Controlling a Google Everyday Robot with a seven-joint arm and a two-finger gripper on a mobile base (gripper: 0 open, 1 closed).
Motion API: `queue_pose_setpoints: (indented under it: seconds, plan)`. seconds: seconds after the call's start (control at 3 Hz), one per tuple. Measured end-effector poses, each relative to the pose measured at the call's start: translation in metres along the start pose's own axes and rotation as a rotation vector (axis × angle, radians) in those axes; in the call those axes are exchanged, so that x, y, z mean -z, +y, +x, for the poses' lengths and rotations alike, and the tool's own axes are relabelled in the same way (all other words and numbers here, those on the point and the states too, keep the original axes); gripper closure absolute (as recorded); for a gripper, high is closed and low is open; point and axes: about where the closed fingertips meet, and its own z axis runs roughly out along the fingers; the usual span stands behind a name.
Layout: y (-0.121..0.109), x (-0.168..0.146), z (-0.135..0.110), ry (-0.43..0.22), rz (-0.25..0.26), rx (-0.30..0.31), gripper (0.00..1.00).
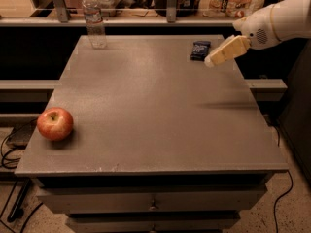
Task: Move rxbar blueberry near apple
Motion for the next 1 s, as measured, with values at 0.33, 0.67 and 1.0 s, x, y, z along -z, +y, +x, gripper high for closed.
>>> queue_pose_setpoints:
  seconds: [0.33,0.67,1.0]
  plan:
    - [-0.023,-0.03,0.006,-0.039,0.03,-0.063,0.0]
    - [-0.05,-0.062,0.01,-0.102,0.046,-0.116,0.0]
    - [-0.049,-0.063,0.01,-0.102,0.045,-0.117,0.0]
